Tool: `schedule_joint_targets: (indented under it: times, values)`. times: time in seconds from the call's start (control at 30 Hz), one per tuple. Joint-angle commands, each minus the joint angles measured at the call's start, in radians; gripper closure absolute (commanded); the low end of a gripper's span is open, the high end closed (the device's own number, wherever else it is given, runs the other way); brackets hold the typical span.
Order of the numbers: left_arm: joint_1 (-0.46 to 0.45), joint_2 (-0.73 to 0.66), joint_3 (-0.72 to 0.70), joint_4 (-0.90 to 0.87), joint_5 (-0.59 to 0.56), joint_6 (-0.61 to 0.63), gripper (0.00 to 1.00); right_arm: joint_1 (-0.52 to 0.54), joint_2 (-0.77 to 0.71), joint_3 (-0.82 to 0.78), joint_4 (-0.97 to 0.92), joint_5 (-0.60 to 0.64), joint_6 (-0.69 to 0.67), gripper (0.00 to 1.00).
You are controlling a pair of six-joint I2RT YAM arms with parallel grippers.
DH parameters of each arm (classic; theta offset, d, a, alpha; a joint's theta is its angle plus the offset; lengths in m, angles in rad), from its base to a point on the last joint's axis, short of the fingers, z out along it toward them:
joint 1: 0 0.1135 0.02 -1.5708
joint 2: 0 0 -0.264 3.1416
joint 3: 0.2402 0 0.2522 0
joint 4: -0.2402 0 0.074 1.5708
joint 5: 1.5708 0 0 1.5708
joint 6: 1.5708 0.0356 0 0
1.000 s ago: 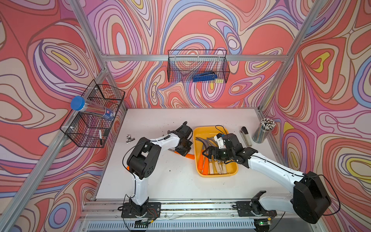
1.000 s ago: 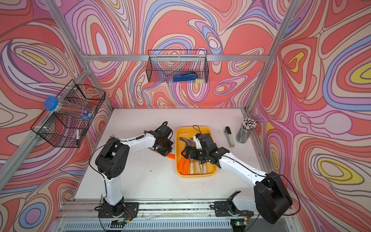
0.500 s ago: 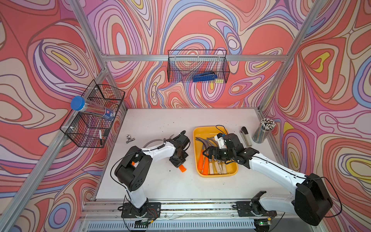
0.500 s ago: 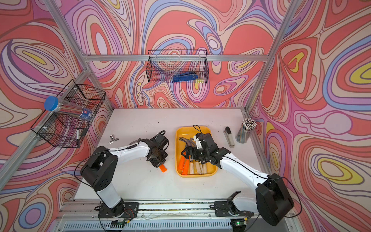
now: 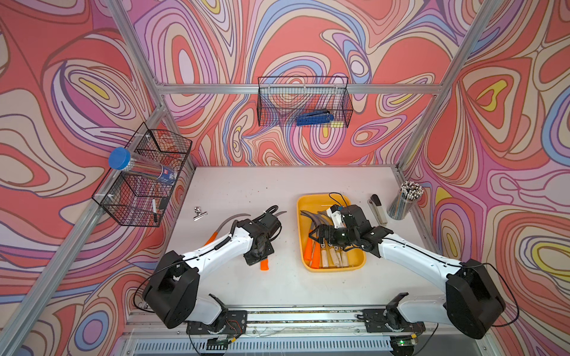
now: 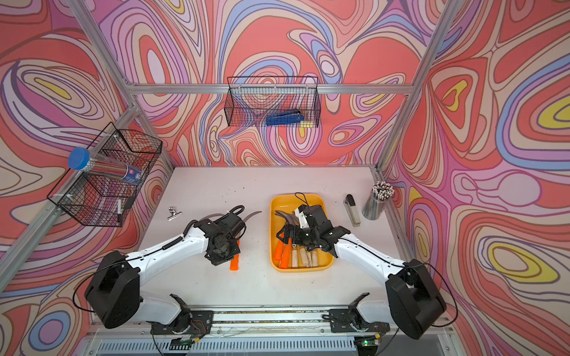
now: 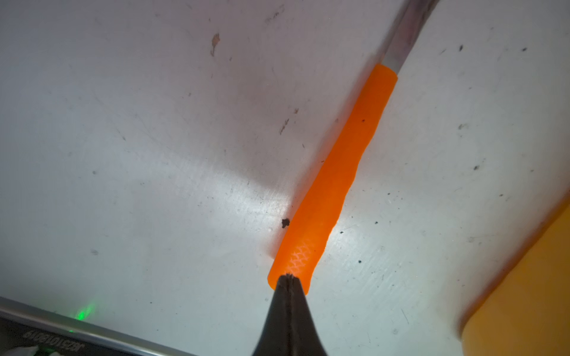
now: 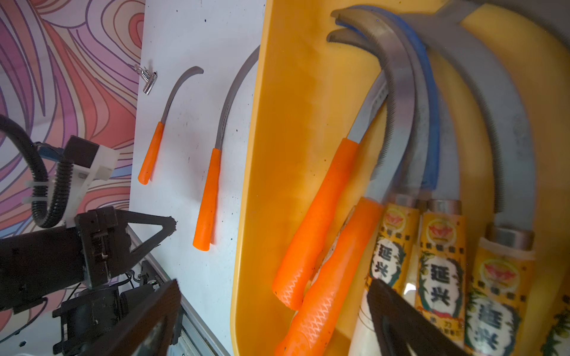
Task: Put small sickles into storage boxes
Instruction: Pick up the sickle at the center of the board.
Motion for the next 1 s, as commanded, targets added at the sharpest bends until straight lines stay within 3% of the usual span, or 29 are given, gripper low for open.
schedule_joint_targets:
  times: [0.0, 0.03, 0.07, 0.13, 0.33, 0.53, 0.83, 0.97]
  values:
    - [-0.001, 0.007, 0.029, -0.111, -0.069, 0.212, 1.00, -0.003, 0.020, -0.008, 0.039, -0.038, 0.011, 0.02]
    - [-0.001, 0.012, 0.026, -0.109, -0.059, 0.249, 0.97, -0.002, 0.023, -0.008, 0.042, -0.044, 0.012, 0.02]
    - [-0.001, 0.019, 0.025, -0.109, -0.051, 0.273, 0.83, -0.003, 0.027, -0.008, 0.046, -0.049, 0.011, 0.02]
    - [-0.001, 0.030, 0.019, -0.100, -0.020, 0.306, 0.66, -0.002, 0.035, -0.005, 0.050, -0.054, 0.010, 0.02]
    - [-0.001, 0.040, -0.023, -0.015, 0.072, 0.361, 0.27, -0.002, 0.028, -0.018, 0.077, -0.071, 0.034, 0.01]
    - [-0.001, 0.071, -0.024, 0.000, 0.084, 0.414, 0.00, -0.002, 0.005, -0.031, 0.089, -0.063, 0.044, 0.02]
    - [-0.001, 0.173, 0.018, -0.026, 0.103, 0.469, 0.01, -0.002, 0.006, -0.065, 0.133, -0.059, 0.060, 0.02]
    - [-0.001, 0.208, 0.036, -0.023, 0.125, 0.487, 0.11, -0.002, 0.016, -0.075, 0.149, -0.059, 0.060, 0.02]
